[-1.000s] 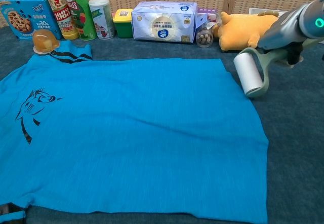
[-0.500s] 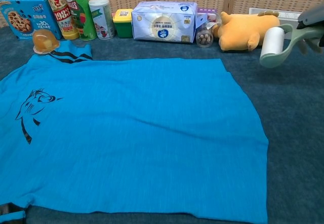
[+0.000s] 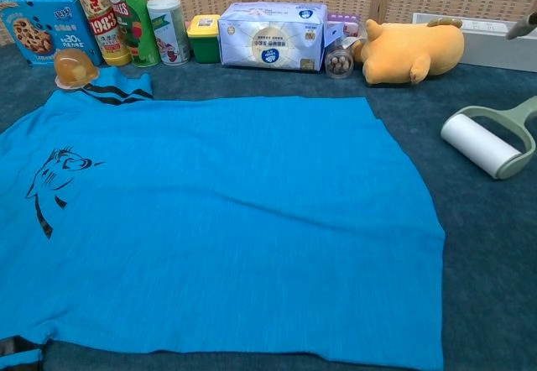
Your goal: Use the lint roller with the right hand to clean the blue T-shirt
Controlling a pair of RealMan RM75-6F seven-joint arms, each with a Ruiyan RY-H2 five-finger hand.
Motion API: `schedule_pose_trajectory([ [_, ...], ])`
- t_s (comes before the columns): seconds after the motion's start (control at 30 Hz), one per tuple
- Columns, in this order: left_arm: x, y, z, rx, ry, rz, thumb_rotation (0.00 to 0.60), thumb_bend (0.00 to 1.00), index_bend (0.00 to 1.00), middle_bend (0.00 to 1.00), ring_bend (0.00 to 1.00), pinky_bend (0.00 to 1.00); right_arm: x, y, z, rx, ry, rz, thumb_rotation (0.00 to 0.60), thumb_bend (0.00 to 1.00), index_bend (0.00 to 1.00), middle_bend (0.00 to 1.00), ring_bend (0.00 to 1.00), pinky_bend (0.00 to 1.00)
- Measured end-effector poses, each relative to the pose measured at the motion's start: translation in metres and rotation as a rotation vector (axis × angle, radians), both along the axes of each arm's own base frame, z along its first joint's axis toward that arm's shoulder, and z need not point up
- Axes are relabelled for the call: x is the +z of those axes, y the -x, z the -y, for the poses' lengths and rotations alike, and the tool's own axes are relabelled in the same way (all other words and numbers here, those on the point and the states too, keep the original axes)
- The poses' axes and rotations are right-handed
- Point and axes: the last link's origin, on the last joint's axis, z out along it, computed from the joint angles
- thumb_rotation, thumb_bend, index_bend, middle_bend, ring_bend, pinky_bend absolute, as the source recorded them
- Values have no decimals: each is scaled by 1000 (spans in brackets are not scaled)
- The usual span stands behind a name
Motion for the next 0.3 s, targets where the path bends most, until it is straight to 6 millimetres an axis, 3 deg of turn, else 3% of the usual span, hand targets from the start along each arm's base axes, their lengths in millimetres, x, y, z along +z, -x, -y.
schedule_pose_trajectory([
  [0.3, 8, -2, 13, -52, -3, 35, 600, 115, 0, 0, 0, 90, 24, 21, -51, 72, 130, 174, 600, 0, 0, 0, 0, 117],
])
